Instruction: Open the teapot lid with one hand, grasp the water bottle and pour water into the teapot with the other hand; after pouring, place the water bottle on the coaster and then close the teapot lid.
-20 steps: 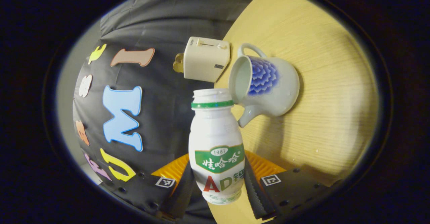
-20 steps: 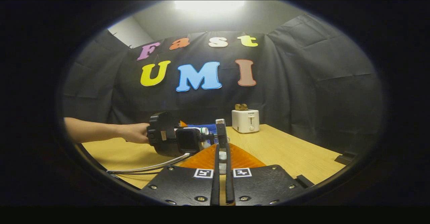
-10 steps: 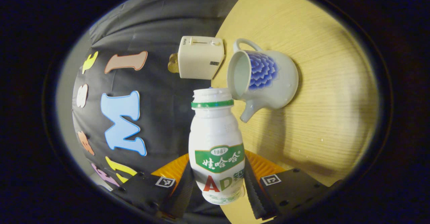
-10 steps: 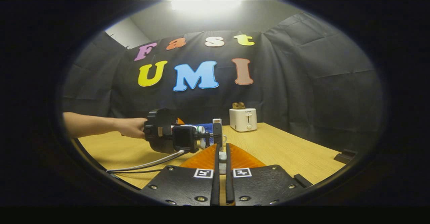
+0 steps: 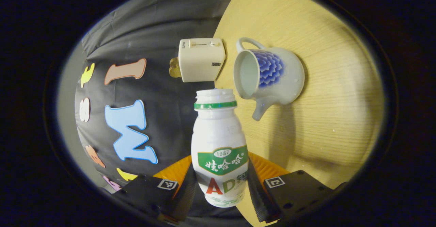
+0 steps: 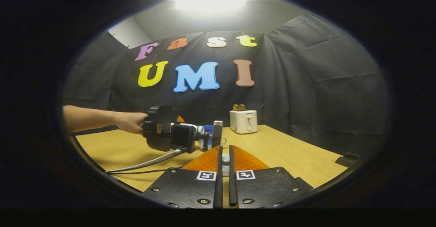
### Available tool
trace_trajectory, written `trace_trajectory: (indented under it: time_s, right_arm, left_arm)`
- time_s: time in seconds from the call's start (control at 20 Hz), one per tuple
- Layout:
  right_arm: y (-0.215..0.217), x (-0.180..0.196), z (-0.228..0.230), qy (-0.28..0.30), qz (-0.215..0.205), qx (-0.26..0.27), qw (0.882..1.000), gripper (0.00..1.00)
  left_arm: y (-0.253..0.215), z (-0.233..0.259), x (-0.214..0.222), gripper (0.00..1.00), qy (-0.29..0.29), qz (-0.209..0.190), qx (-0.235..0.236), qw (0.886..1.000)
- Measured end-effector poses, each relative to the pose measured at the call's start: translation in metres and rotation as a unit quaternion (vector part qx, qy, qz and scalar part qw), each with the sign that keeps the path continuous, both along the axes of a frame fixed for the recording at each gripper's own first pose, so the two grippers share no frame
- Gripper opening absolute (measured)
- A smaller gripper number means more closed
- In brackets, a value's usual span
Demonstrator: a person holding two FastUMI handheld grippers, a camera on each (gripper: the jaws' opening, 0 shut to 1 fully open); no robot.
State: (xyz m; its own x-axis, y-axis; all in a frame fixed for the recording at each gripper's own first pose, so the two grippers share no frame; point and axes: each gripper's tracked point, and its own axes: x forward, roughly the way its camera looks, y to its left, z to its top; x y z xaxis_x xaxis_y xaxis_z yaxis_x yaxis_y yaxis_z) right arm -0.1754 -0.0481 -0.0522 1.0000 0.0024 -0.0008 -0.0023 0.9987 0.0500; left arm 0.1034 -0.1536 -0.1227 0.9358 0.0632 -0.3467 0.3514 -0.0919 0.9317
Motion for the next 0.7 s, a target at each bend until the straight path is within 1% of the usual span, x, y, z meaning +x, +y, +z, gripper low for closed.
trace_trajectory:
  time_s: [0.15,0.2,0.35,0.45,0.5,0.7]
  right_arm:
    - [-0.0002,0.0007,0.0003,-0.001,0.001,0.001,1.000,0.07]
    - [-0.0011,0.0006,0.0012,-0.001,0.000,0.001,1.000,0.07]
    - [-0.0011,0.0002,-0.0010,0.001,0.000,0.001,1.000,0.07]
    - [-0.0009,0.0002,-0.0016,0.002,0.000,0.000,1.000,0.07]
    - [-0.0013,0.0003,-0.0010,0.002,0.000,0.000,1.000,0.07]
    - [-0.0035,0.0007,-0.0020,0.002,-0.002,0.001,1.000,0.07]
  left_arm:
    - [0.0013,0.0020,0.0005,0.78,-0.002,-0.004,0.018,1.000]
    - [0.0009,0.0017,0.0003,0.85,-0.001,-0.005,0.023,1.000]
    - [0.0002,0.0033,0.0008,0.85,-0.006,-0.008,0.028,1.000]
    - [0.0001,0.0039,0.0005,0.84,-0.012,-0.009,0.036,0.999]
    - [-0.0002,0.0037,0.0006,0.72,-0.012,-0.010,0.041,0.999]
    - [-0.0025,0.0049,-0.0007,0.78,-0.016,-0.016,0.056,0.998]
